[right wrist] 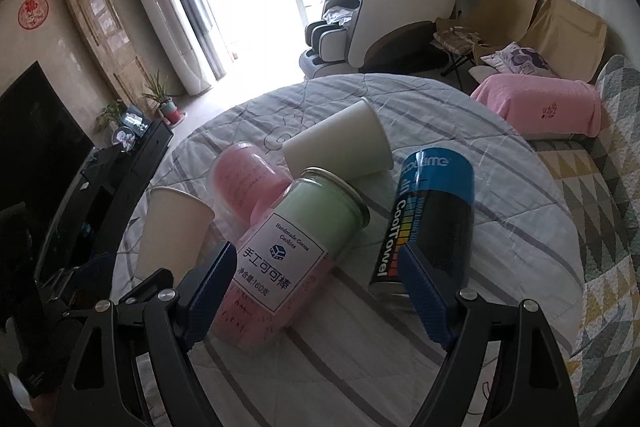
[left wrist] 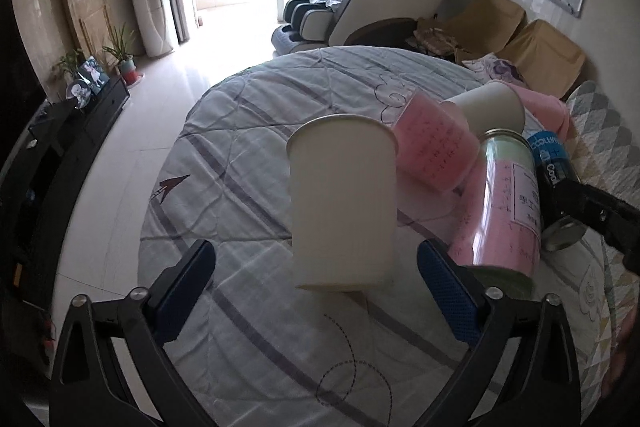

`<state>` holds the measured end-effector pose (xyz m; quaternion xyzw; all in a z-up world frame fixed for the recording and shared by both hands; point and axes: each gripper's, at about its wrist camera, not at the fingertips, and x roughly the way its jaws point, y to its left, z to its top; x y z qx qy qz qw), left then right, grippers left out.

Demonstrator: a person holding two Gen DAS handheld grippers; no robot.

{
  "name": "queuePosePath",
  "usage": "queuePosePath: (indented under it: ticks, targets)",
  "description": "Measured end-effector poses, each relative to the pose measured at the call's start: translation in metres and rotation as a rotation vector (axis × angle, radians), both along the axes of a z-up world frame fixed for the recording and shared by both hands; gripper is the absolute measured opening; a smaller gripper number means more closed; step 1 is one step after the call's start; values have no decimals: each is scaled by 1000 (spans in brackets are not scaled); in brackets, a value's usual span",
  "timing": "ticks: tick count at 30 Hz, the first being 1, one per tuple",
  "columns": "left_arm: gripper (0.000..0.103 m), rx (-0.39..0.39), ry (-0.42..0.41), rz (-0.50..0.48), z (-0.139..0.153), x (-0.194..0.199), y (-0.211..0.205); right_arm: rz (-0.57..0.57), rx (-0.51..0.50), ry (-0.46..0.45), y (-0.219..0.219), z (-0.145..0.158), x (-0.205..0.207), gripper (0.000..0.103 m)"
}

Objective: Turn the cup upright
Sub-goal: 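Close the left gripper around the white paper cup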

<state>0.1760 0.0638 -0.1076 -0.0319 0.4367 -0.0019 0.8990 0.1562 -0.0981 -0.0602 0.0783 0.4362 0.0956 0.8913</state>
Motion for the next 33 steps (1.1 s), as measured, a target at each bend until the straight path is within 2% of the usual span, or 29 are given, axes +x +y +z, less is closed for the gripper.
queuePosePath:
  ticks: [1,5,7,12,18,28,33]
  targets:
    - [88,4,2,0,-1,2,-1,0,-2,1,0,-1,1,84]
    - [76,6,5,-13,-4,6,-5,5,-8,7,2,-5,2,84]
    - [57,9,-7,-15,-3,5,-6,8,-11,8,2,-6,3,84]
    - [57,52,-29,-1,0,1,-4,9,-15,6,4,-5,1,84]
    - [56,46,-49,5,8,-14,4,11,-33,1,7,-3,-8,84]
    - [56,76,-63,-12,14,-67,-1,38,-48,10,17,-4,-33,84]
    - [56,77,-79,-43,21,-96,-7,66,-20,25,21,-4,-50,84]
